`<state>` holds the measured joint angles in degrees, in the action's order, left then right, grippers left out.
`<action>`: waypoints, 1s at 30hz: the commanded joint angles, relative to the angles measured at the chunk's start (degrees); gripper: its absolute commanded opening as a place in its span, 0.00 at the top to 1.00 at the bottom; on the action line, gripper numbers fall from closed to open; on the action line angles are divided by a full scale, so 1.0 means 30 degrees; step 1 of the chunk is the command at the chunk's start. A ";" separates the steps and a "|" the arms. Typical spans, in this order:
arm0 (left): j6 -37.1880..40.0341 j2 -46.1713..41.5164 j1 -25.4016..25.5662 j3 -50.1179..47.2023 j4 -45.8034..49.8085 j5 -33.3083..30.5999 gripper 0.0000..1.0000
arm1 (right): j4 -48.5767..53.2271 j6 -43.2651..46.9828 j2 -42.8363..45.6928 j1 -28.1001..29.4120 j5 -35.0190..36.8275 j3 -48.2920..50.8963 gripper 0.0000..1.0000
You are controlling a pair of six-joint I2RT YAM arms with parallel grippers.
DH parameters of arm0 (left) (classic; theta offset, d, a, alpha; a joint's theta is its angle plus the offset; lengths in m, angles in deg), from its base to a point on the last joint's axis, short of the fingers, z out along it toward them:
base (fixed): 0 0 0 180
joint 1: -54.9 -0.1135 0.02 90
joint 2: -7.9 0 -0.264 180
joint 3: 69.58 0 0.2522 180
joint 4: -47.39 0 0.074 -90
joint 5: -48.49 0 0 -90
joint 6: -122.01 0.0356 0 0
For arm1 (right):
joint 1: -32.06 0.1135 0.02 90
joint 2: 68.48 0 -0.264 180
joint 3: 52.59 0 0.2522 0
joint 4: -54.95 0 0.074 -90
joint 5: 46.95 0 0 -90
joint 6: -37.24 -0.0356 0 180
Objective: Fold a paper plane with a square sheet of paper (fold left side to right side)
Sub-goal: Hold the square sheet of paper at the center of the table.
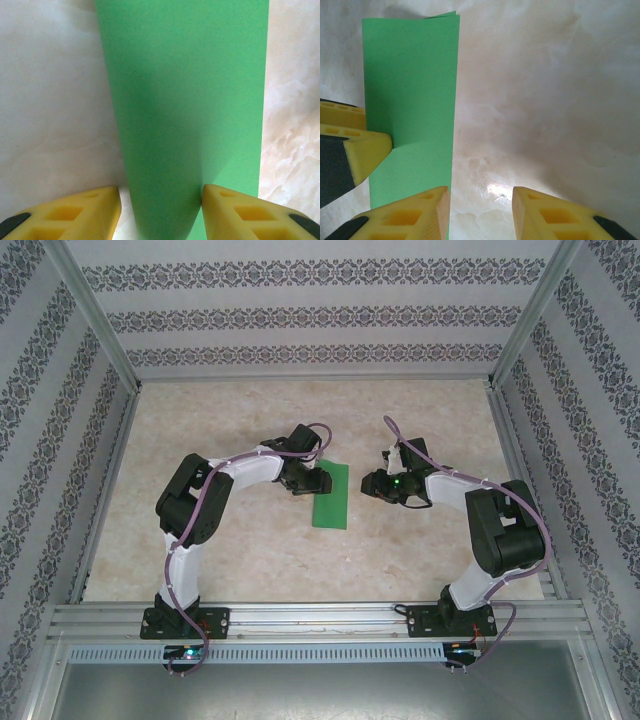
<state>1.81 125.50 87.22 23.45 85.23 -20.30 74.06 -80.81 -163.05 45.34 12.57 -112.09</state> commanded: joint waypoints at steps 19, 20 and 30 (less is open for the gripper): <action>-0.0786 0.1413 0.0462 -0.1864 -0.0700 -0.0884 0.53 | -0.0003 0.0236 -0.0295 0.0326 -0.0387 -0.0370 0.62; -0.0775 0.1432 0.0435 -0.1871 -0.0701 -0.0871 0.53 | -0.0008 0.0218 -0.0295 0.0357 -0.0383 -0.0370 0.62; -0.0745 0.1419 0.0391 -0.1930 -0.0672 -0.0889 0.53 | -0.0011 0.0214 -0.0411 0.0498 -0.0704 -0.0480 0.62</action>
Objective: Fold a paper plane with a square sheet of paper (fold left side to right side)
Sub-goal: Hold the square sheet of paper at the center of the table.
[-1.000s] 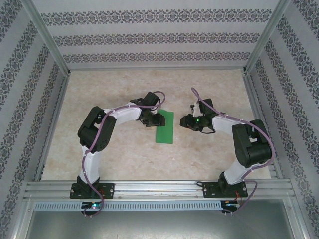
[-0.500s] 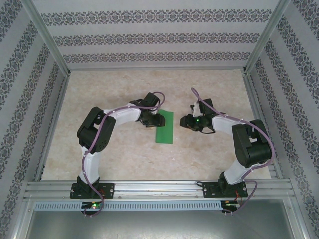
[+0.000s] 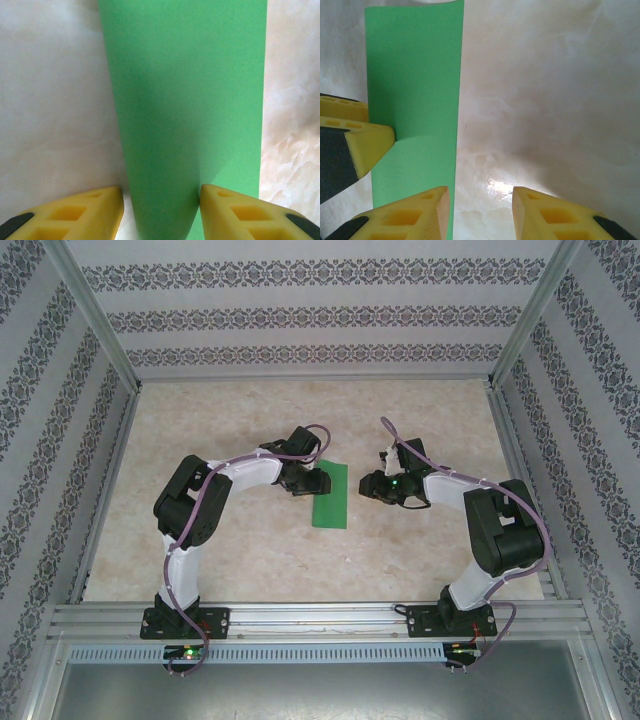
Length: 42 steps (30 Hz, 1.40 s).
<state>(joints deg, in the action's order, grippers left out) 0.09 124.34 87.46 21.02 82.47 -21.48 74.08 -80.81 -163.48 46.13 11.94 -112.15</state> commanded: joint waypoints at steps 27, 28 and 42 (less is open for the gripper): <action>-0.0054 0.1841 0.0328 -0.1072 0.0378 -0.0440 0.54 | -0.1110 -0.0894 -0.3595 0.2467 -0.2016 -0.1784 0.98; -0.0056 0.1837 0.0325 -0.1091 0.0365 -0.0437 0.54 | -0.0883 -0.0818 -0.3701 0.2460 -0.1842 -0.1784 0.99; 0.0134 -0.1329 -0.0244 -0.1873 -0.0245 -0.1084 0.44 | 0.0957 0.0087 -0.4505 0.2549 -0.0003 -0.1696 1.00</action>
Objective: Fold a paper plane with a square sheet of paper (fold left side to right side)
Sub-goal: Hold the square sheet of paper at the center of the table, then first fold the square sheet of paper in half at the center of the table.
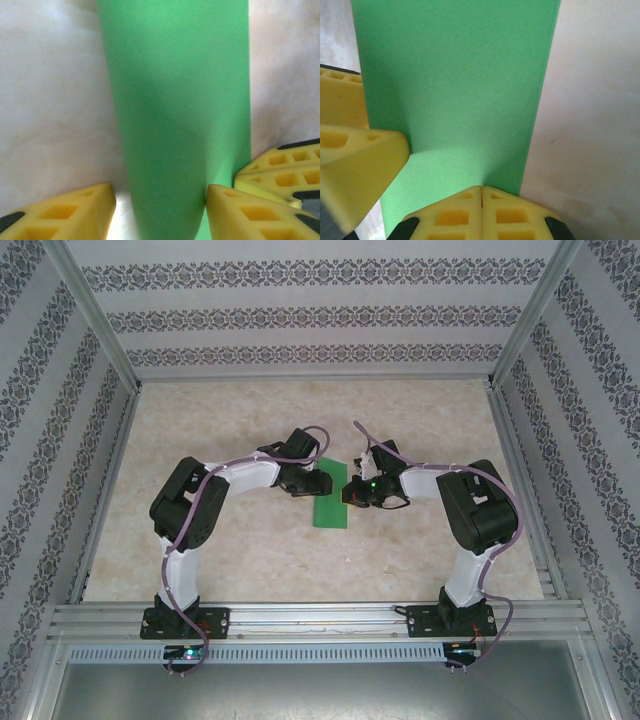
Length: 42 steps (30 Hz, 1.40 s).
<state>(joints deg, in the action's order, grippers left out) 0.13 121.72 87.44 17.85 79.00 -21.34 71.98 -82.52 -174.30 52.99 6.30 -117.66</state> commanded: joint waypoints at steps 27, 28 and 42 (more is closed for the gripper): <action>-0.0037 -0.1379 -0.0601 -0.3195 -0.5899 0.4145 0.91 | 0.2433 0.0602 -0.1405 0.0480 0.3196 0.0008 1.00; -0.0213 -0.1269 -0.0741 -0.3367 -0.6115 0.4135 0.91 | 0.2470 0.0603 -0.1394 0.0451 0.3249 -0.0006 1.00; -0.0082 -0.0685 -0.1580 -0.4612 -0.5785 0.3247 0.97 | 0.2921 0.0792 -0.1411 0.0453 0.3579 -0.0093 1.00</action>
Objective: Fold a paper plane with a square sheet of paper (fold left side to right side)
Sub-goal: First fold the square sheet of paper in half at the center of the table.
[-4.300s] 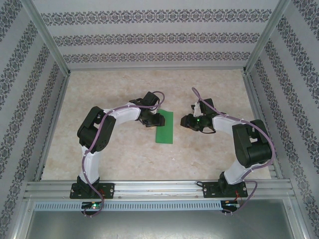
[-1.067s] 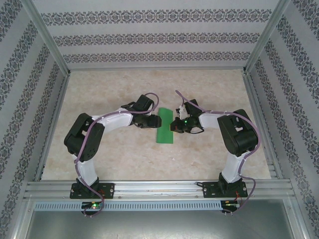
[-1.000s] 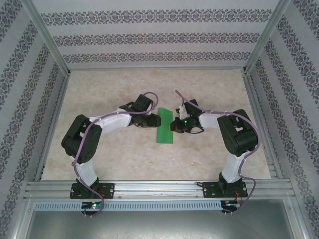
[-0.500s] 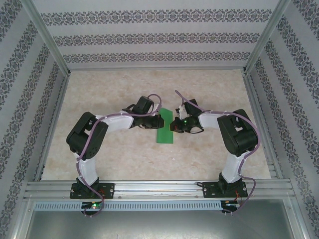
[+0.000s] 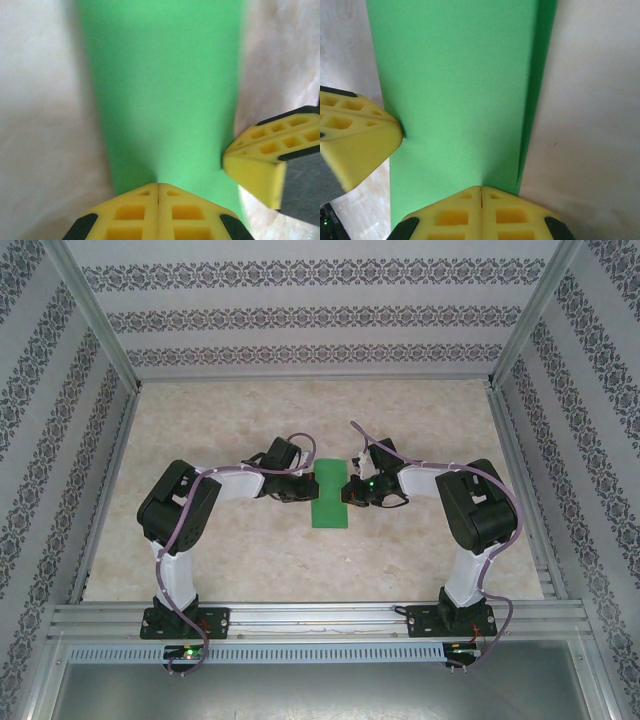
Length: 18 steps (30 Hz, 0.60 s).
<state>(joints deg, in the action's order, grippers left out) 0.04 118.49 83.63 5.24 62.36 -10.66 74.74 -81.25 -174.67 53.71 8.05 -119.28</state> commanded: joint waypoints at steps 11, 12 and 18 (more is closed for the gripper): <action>0.0233 -0.0407 -0.1045 -0.1282 0.0064 -0.0707 0.99 | 0.2131 0.0524 -0.1281 0.0225 0.2898 0.0474 1.00; 0.0320 -0.0670 -0.1098 -0.1341 0.0107 -0.0761 1.00 | 0.2123 0.0575 -0.1241 0.0232 0.2826 0.0451 1.00; 0.0804 -0.3054 -0.0792 -0.1675 0.0247 -0.1363 1.00 | 0.1950 0.0625 -0.1160 0.0225 0.2337 0.0386 1.00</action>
<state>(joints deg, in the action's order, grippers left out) 0.52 113.65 81.23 0.48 61.71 -12.80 75.17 -80.81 -174.72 53.71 8.18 -119.56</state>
